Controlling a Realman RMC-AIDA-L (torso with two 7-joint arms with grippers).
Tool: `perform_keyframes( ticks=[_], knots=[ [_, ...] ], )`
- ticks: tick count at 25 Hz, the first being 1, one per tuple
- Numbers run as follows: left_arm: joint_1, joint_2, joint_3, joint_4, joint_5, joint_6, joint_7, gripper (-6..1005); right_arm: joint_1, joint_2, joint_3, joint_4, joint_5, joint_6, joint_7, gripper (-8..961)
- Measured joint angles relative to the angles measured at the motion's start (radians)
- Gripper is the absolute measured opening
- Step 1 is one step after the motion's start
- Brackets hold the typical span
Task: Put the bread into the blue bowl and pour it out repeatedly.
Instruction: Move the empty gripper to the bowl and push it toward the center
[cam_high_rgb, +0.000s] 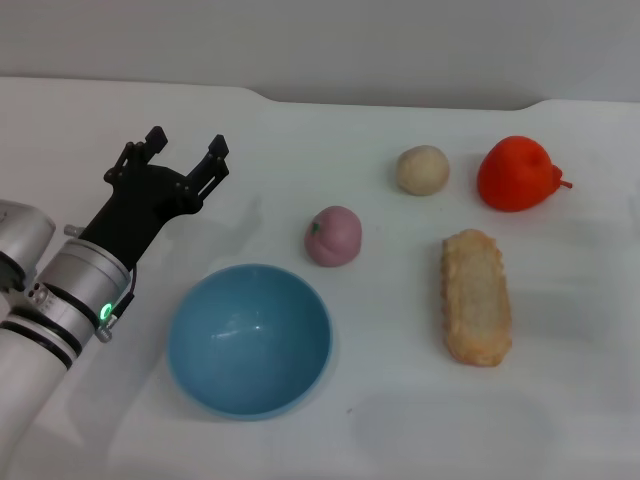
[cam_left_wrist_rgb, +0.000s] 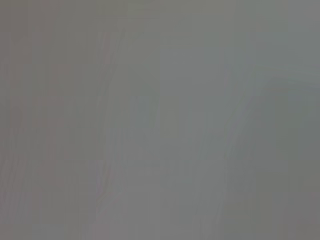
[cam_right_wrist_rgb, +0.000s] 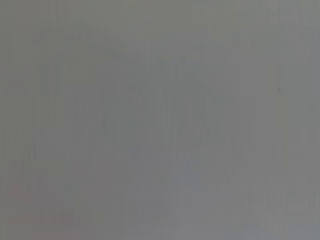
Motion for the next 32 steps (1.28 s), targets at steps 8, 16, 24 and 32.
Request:
perform_keyframes(
  ticks=[8,16,24,32],
  knots=[
    [-0.003,-0.001,0.015,-0.008,0.002,-0.039,-0.088,834,0.001,-0.002,0.005,-0.004,0.004,0.001,-0.001,575],
    [-0.018,0.009,0.023,0.021,0.008,-0.039,-0.154,834,0.002,-0.002,0.003,-0.006,0.005,0.003,-0.001,574],
    [-0.231,0.045,0.009,0.018,0.056,-0.080,-0.308,835,0.002,-0.002,0.000,-0.006,0.003,0.003,-0.001,572],
    [-0.424,0.011,-0.289,0.028,0.148,-0.150,-0.093,835,-0.006,0.000,-0.001,-0.006,0.000,0.003,-0.001,571]
  ],
)
